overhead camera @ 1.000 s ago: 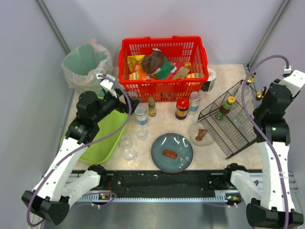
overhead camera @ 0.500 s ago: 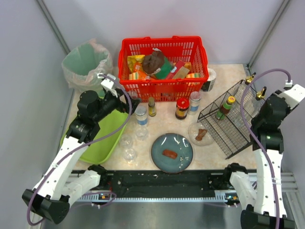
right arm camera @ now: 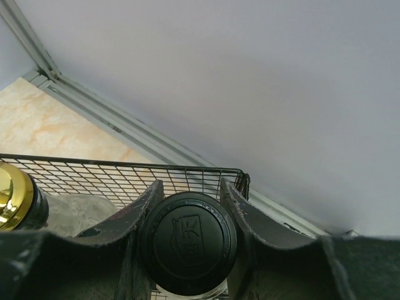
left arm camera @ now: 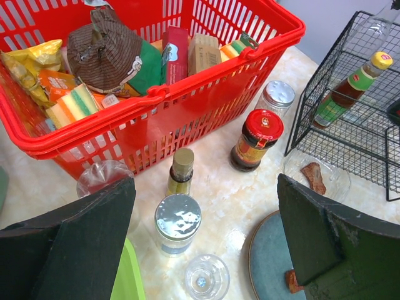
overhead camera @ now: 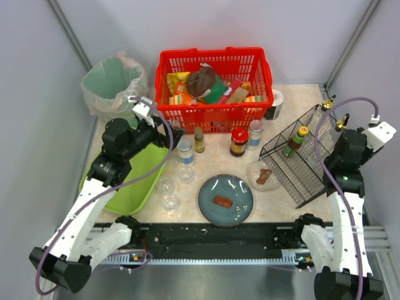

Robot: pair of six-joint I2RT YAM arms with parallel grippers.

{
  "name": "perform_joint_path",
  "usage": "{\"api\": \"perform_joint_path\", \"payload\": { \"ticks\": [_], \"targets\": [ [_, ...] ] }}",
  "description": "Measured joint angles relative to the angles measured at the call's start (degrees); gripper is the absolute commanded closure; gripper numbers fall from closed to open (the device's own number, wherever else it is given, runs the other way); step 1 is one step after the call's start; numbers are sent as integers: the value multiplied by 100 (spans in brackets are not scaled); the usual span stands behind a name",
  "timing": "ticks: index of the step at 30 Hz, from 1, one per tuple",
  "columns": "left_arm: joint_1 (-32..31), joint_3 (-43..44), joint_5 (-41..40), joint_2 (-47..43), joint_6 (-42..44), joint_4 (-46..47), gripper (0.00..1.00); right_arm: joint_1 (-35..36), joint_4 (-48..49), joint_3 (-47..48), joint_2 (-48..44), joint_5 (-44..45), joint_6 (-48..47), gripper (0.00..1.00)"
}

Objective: Clear the kitchen counter

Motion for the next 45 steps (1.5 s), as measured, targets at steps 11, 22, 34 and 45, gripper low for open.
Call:
{"api": "perform_joint_path", "payload": {
  "ticks": [11,22,34,45],
  "targets": [
    [-4,0,-55,26,0,-4,2,0,-96,-146,22,133,387,76],
    [-7,0,-15,177,-39,-17,1,-7,-273,-319,22,184,817,62],
    [-13,0,4,286,-103,-28,2,2,-256,-356,31,-2,1025,24],
    [-31,0,0,286,-107,-68,2,-4,-975,732,-103,-352,949,28]
  ]
}}
